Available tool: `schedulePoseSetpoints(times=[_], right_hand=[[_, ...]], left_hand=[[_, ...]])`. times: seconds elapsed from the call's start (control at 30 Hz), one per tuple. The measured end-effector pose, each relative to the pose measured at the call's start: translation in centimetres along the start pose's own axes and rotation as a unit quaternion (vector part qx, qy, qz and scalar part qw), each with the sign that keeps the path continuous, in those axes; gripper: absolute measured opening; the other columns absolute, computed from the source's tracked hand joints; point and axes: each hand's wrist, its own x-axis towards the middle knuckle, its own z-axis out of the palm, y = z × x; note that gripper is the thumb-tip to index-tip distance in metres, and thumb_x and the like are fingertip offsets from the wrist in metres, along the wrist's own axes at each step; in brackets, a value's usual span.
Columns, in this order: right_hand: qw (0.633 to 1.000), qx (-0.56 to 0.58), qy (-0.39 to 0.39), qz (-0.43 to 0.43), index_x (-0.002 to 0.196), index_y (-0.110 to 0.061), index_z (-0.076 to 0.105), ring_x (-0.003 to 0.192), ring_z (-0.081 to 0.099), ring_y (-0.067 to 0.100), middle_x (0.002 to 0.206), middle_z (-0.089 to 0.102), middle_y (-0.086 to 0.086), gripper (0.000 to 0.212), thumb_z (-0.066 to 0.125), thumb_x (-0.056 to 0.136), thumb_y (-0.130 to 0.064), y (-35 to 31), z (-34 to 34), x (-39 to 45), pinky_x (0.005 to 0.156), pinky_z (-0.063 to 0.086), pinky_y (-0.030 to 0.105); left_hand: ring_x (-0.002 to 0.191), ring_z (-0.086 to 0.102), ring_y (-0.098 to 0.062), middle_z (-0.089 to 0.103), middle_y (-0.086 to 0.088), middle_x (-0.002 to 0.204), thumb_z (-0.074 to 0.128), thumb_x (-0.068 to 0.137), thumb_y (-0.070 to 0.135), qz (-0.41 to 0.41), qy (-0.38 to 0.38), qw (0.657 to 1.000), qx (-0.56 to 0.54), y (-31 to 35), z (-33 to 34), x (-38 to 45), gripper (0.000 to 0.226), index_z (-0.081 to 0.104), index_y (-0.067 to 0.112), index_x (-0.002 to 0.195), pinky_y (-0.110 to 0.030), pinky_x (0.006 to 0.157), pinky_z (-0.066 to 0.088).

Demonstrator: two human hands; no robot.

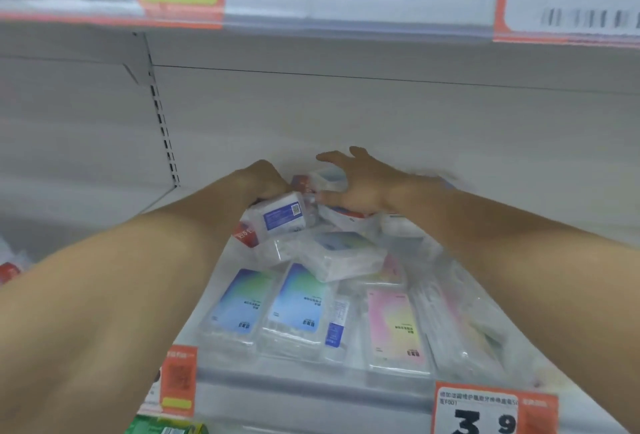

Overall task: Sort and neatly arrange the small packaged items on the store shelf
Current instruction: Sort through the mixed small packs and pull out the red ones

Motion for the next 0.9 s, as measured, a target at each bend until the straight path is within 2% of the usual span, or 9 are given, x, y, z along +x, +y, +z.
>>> schedulePoseSetpoints(times=[0.07,0.17,0.27,0.33,0.4,0.53,0.67,0.77,0.9], right_hand=[[0.999,-0.027,-0.012,0.012,0.146,-0.042,0.031,0.131,0.045,0.033,0.152,0.038,0.008,0.076,0.058,0.081,-0.070,-0.2,0.9,1.5,0.107,0.040,0.043],[0.999,0.014,0.033,0.021,0.135,-0.035,0.046,0.116,0.055,0.032,0.135,0.053,0.007,0.058,0.066,0.084,-0.052,0.1,0.2,1.3,0.095,0.048,0.039],[0.994,0.039,0.098,0.037,0.138,-0.020,0.050,0.112,0.060,0.031,0.134,0.057,0.010,0.048,0.054,0.095,-0.041,0.9,-2.5,-0.6,0.092,0.049,0.035],[0.986,-0.017,0.149,0.066,0.121,-0.009,0.059,0.108,0.061,0.034,0.122,0.063,0.013,0.042,0.045,0.097,-0.041,1.9,-4.1,-2.0,0.087,0.048,0.035],[0.982,-0.034,0.150,0.110,0.105,-0.007,0.058,0.097,0.061,0.034,0.110,0.064,0.016,0.037,0.042,0.097,-0.039,2.9,-4.6,-3.3,0.079,0.047,0.035],[0.965,-0.126,0.194,0.124,0.139,-0.013,0.044,0.119,0.049,0.036,0.132,0.049,0.017,0.047,0.052,0.094,-0.024,2.5,-4.6,-4.7,0.096,0.045,0.044],[0.969,-0.161,0.183,-0.035,0.123,-0.021,0.060,0.114,0.048,0.025,0.120,0.053,0.005,0.046,0.063,0.082,-0.001,1.2,-4.2,-4.4,0.091,0.044,0.034],[0.985,-0.106,0.123,-0.058,0.101,-0.024,0.069,0.104,0.050,0.017,0.104,0.058,-0.003,0.016,0.069,0.085,-0.025,1.1,-4.2,-4.0,0.082,0.040,0.025],[0.980,-0.192,0.014,0.044,0.098,-0.019,0.068,0.093,0.064,0.024,0.106,0.066,0.003,0.042,0.073,0.075,-0.054,1.5,-5.3,-3.5,0.084,0.056,0.040]], left_hand=[[0.083,0.071,-0.028,0.074,-0.013,0.096,0.074,0.074,0.045,0.005,0.000,1.000,-0.016,-0.3,0.0,0.4,0.046,0.073,0.006,0.097,-0.035,0.073,0.056],[0.093,0.069,-0.028,0.072,-0.011,0.101,0.078,0.077,0.031,0.020,0.006,0.994,-0.103,-0.5,-0.3,0.0,0.038,0.070,0.004,0.103,-0.041,0.087,0.057],[0.079,0.064,-0.020,0.068,-0.005,0.090,0.081,0.075,0.012,0.054,0.051,0.980,-0.183,-0.6,-0.3,0.1,0.018,0.067,0.012,0.086,-0.030,0.073,0.054],[0.076,0.061,-0.017,0.068,-0.006,0.090,0.074,0.074,-0.006,0.087,0.107,0.969,-0.207,-0.5,-0.3,-0.1,0.022,0.066,0.015,0.074,-0.027,0.070,0.051],[0.076,0.062,-0.017,0.068,-0.004,0.084,0.065,0.073,-0.016,0.129,0.133,0.952,-0.244,-0.5,-0.6,-0.4,0.031,0.069,0.014,0.082,-0.022,0.068,0.053],[0.091,0.063,-0.016,0.067,0.002,0.103,0.067,0.077,-0.001,0.231,0.003,0.963,-0.138,-0.7,-1.4,-1.7,0.043,0.064,0.022,0.113,-0.024,0.070,0.052],[0.087,0.067,-0.008,0.070,0.009,0.099,0.077,0.077,0.019,0.265,-0.023,0.958,-0.112,-0.7,-1.5,-3.0,0.028,0.070,0.020,0.104,-0.012,0.065,0.050],[0.091,0.065,-0.015,0.068,0.005,0.098,0.076,0.080,0.031,0.288,0.064,0.952,-0.084,-0.8,-1.3,-3.3,0.028,0.065,0.016,0.102,-0.017,0.070,0.050],[0.089,0.065,-0.019,0.065,-0.001,0.103,0.063,0.089,0.043,0.224,0.140,0.936,-0.232,-0.5,-2.0,-4.8,0.033,0.057,0.016,0.107,-0.023,0.059,0.047]])
